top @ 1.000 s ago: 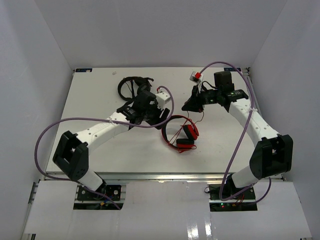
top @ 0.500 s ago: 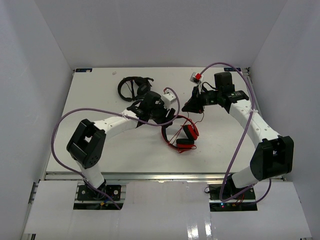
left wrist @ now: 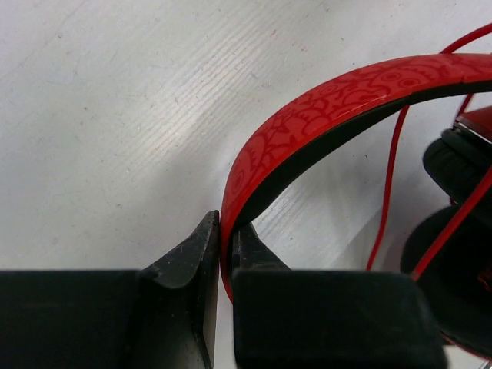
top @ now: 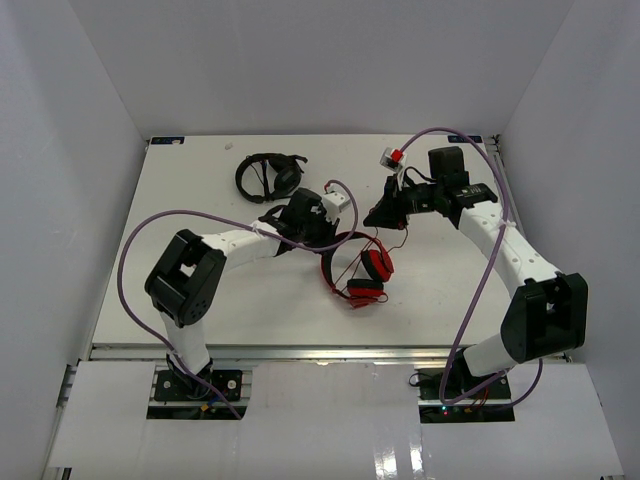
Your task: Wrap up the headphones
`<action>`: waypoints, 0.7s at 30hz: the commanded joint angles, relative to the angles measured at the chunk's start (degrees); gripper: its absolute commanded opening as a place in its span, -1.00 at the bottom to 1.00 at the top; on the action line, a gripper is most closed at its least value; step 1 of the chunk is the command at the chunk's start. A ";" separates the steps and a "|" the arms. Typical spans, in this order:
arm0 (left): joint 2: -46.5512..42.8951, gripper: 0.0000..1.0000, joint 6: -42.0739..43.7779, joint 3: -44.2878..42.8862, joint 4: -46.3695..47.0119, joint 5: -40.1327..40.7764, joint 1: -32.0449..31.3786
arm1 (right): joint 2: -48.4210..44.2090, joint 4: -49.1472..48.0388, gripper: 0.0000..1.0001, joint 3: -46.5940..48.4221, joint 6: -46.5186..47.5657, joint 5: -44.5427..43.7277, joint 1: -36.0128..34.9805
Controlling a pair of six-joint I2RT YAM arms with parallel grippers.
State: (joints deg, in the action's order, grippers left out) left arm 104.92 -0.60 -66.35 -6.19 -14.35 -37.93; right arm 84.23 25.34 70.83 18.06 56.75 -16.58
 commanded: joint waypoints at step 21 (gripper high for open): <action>-3.15 -1.00 -12.92 -19.71 -27.44 27.08 -0.58 | -4.18 -2.05 -0.85 2.64 -9.32 7.10 -4.31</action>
State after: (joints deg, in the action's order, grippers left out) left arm 102.39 -7.97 -78.91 -26.97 4.68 -38.03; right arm 82.67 25.70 71.08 12.08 60.14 -18.42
